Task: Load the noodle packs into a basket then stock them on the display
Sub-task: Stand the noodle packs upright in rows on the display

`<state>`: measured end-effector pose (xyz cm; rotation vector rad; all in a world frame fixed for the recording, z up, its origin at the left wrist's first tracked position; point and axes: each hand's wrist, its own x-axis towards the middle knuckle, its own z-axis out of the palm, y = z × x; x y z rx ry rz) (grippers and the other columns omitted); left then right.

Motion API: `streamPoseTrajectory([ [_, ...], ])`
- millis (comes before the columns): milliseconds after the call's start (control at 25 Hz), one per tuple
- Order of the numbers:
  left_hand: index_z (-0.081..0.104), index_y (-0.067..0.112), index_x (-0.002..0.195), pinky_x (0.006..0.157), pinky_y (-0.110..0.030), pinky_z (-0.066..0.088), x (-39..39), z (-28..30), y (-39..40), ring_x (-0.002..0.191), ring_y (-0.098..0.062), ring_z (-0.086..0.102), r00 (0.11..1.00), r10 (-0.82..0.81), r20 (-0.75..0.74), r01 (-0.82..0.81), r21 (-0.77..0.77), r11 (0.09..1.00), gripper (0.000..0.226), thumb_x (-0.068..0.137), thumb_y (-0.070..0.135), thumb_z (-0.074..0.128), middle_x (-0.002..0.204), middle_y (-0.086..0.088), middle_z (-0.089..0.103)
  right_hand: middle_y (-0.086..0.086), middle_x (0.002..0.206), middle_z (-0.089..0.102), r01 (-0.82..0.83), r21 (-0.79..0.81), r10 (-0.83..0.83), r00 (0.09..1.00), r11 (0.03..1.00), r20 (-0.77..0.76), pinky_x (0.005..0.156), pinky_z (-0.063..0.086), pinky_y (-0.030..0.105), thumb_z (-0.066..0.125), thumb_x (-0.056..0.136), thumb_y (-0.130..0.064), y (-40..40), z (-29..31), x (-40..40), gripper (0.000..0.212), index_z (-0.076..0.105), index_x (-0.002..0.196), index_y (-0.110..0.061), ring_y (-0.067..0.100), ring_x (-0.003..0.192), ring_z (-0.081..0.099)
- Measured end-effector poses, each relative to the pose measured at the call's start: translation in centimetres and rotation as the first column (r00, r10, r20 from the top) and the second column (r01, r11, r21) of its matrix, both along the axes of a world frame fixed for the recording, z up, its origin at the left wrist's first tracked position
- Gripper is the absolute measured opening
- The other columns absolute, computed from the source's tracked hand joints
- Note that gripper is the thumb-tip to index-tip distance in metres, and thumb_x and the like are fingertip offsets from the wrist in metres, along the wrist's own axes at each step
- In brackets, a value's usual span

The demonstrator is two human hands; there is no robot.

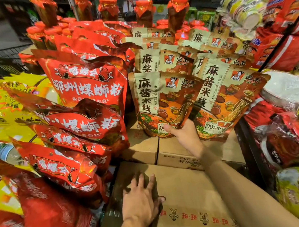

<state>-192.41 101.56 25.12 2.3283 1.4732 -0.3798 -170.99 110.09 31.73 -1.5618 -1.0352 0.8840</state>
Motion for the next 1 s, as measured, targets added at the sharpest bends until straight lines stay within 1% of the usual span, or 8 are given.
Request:
streamPoseTrajectory([
  [160, -0.004, 0.036, 0.160, 0.120, -0.062, 0.016, 0.0, -0.3, 0.1, 0.155, -0.028, 0.001, 1.000, -0.012, -0.019, 0.012, -0.001, 1.000, 0.081, 0.096, 0.072, 0.029, 0.170, 0.001, 0.000, -0.020, 0.108, 0.072, 0.005, -0.014, -0.005, 1.000, 1.000, 0.002, 0.106, 0.050, 0.039, 0.083, 0.084, -0.021, 1.5, 0.1, -0.2, 0.042, 0.067, 0.122, -0.027, 0.004, 0.107, 0.067],
  [280, -0.001, 0.036, 0.160, 0.120, -0.062, 0.015, 0.1, -0.3, 0.3, 0.155, -0.029, 0.003, 1.000, -0.001, -0.021, 0.001, 0.001, 1.000, 0.081, 0.096, 0.072, 0.032, 0.170, 0.000, 0.001, -0.022, 0.106, 0.074, -0.036, -0.030, 0.036, 0.999, 0.999, 0.003, 0.107, 0.050, 0.044, 0.084, 0.083, -0.024, 1.4, 0.1, -0.1, 0.036, 0.067, 0.112, -0.036, 0.003, 0.108, 0.068],
  [360, 0.001, 0.036, 0.161, 0.120, -0.063, 0.016, 0.2, -0.2, 0.3, 0.155, -0.029, 0.004, 1.000, 0.002, -0.012, -0.002, -0.006, 1.000, 0.082, 0.095, 0.072, 0.034, 0.170, 0.000, 0.004, -0.022, 0.108, 0.074, -0.031, -0.043, 0.031, 1.000, 0.999, 0.001, 0.107, 0.050, 0.045, 0.085, 0.082, -0.026, 1.2, 0.1, -0.1, 0.039, 0.067, 0.115, -0.034, 0.002, 0.109, 0.068],
  [520, 0.002, 0.036, 0.161, 0.120, -0.062, 0.017, -0.1, -0.1, 0.4, 0.155, -0.028, 0.004, 1.000, 0.004, -0.008, -0.004, -0.013, 1.000, 0.083, 0.094, 0.073, 0.035, 0.170, 0.000, 0.004, -0.011, 0.121, 0.071, 0.023, -0.065, -0.025, 0.999, 0.998, -0.024, 0.110, 0.048, 0.044, 0.089, 0.077, -0.029, 0.7, 0.6, -0.6, 0.068, 0.058, 0.136, -0.019, 0.008, 0.115, 0.065],
  [640, 0.001, 0.034, 0.161, 0.119, -0.062, 0.017, -0.1, 0.1, 0.4, 0.155, -0.029, 0.003, 1.000, -0.007, -0.016, 0.007, -0.018, 1.000, 0.083, 0.095, 0.072, 0.033, 0.170, -0.002, 0.004, -0.010, 0.126, 0.068, 0.068, -0.082, -0.067, 0.998, 0.994, 0.009, 0.109, 0.048, 0.044, 0.092, 0.072, -0.035, 0.0, 1.2, -0.7, 0.078, 0.051, 0.138, -0.022, 0.009, 0.119, 0.063],
  [760, 0.005, 0.034, 0.161, 0.118, -0.061, 0.020, -0.3, 0.8, 0.5, 0.154, -0.029, 0.008, 1.000, -0.018, -0.024, 0.017, -0.028, 0.999, 0.081, 0.095, 0.072, 0.032, 0.169, -0.004, 0.008, -0.011, 0.127, 0.065, 0.098, -0.115, -0.085, 0.990, 0.988, 0.116, 0.110, 0.047, 0.045, 0.086, 0.074, -0.045, -1.3, 2.4, -0.8, 0.068, 0.048, 0.128, -0.031, 0.011, 0.121, 0.060],
  [840, 0.011, 0.034, 0.161, 0.118, -0.058, 0.022, -0.3, 1.9, 0.7, 0.153, -0.027, 0.015, 1.000, 0.022, 0.013, -0.021, -0.015, 1.000, 0.076, 0.096, 0.070, 0.031, 0.168, -0.004, 0.015, -0.007, 0.131, 0.060, 0.127, -0.148, -0.089, 0.967, 0.981, 0.239, 0.110, 0.046, 0.044, 0.078, 0.082, -0.047, -2.6, 3.8, -1.2, 0.058, 0.045, 0.126, -0.030, 0.013, 0.123, 0.056],
  [1000, 0.021, 0.031, 0.160, 0.118, -0.054, 0.025, 1.3, 6.5, 1.0, 0.152, -0.026, 0.021, 0.996, 0.035, 0.080, -0.047, 0.152, 0.987, 0.065, 0.101, 0.060, 0.025, 0.167, -0.006, 0.021, 0.002, 0.138, 0.058, 0.185, -0.182, -0.047, 0.814, 0.966, 0.579, 0.104, 0.047, 0.044, 0.063, 0.093, -0.049, -5.9, 7.4, -1.9, 0.057, 0.044, 0.140, -0.022, 0.024, 0.124, 0.056],
])
